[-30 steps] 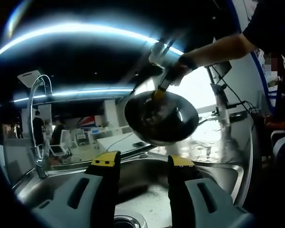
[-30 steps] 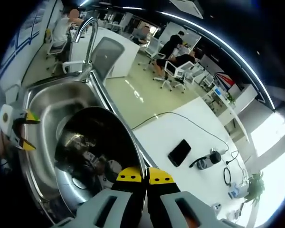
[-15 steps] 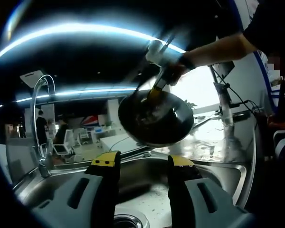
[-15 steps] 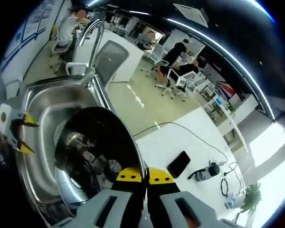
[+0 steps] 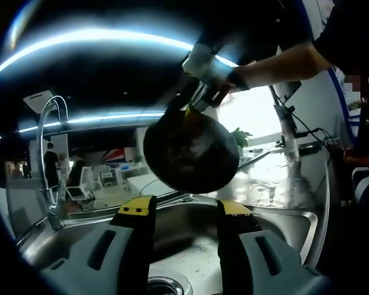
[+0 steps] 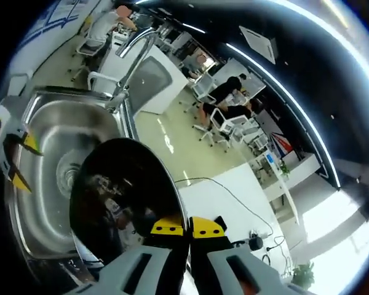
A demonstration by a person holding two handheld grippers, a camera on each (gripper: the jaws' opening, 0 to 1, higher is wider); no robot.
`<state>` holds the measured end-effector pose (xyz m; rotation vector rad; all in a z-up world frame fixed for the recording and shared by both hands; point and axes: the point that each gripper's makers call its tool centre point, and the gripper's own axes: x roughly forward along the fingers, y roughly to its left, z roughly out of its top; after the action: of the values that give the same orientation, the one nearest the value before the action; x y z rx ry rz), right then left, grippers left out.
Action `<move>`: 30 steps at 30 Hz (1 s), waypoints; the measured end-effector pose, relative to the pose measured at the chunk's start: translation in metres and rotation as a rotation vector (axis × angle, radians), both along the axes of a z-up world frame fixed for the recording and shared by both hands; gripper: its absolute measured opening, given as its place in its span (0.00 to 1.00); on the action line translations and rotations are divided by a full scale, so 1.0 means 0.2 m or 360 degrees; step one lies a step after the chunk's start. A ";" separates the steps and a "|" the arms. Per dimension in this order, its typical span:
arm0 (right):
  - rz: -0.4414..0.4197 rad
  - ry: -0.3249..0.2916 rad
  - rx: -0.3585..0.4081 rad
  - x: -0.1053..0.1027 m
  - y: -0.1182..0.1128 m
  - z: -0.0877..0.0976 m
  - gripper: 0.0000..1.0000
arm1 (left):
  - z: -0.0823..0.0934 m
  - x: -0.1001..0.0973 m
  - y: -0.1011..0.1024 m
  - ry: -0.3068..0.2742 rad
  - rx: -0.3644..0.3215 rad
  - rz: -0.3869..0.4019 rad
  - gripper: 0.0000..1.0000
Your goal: Pick up bowl with dirty water move over sink pour dirty water into sink return bowl to place
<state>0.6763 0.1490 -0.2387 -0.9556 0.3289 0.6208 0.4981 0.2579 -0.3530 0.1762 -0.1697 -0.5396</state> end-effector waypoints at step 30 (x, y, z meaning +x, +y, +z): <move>0.0186 -0.0316 -0.0091 -0.05 0.14 0.07 0.00 | 0.00 0.00 -0.01 0.0001 0.0011 -0.0007 0.39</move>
<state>0.6668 0.1779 -0.2240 -1.0876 0.1151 0.6193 0.4975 0.2566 -0.3539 0.1826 -0.1676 -0.5446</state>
